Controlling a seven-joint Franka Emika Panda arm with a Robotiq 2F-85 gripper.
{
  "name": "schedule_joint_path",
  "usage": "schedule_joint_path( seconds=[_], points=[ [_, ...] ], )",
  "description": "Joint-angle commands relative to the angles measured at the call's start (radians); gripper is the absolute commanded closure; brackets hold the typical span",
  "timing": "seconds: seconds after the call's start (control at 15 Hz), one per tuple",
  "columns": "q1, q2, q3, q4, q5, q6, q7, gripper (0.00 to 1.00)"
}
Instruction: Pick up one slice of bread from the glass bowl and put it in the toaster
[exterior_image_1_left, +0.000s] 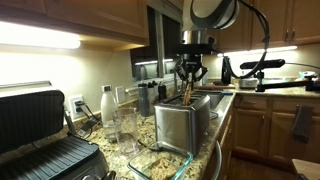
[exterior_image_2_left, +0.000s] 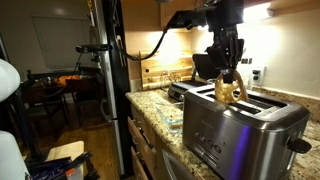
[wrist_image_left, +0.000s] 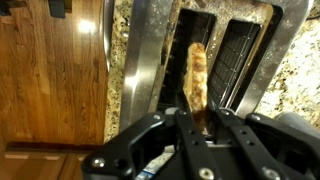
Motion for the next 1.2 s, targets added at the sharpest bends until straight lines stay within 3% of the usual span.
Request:
schedule_joint_path(
  seconds=[0.0, 0.13, 0.2, 0.4, 1.13],
  points=[
    [-0.007, -0.020, -0.004, -0.026, 0.006, 0.020, 0.011, 0.49],
    [-0.007, -0.023, -0.003, -0.026, 0.001, 0.015, 0.009, 0.37],
    [-0.003, 0.000, 0.000, 0.003, 0.001, -0.003, -0.002, 0.54],
    [-0.003, 0.000, 0.000, 0.003, 0.001, -0.003, -0.002, 0.37],
    [-0.003, 0.000, 0.000, 0.003, 0.001, -0.003, -0.002, 0.37]
  ],
)
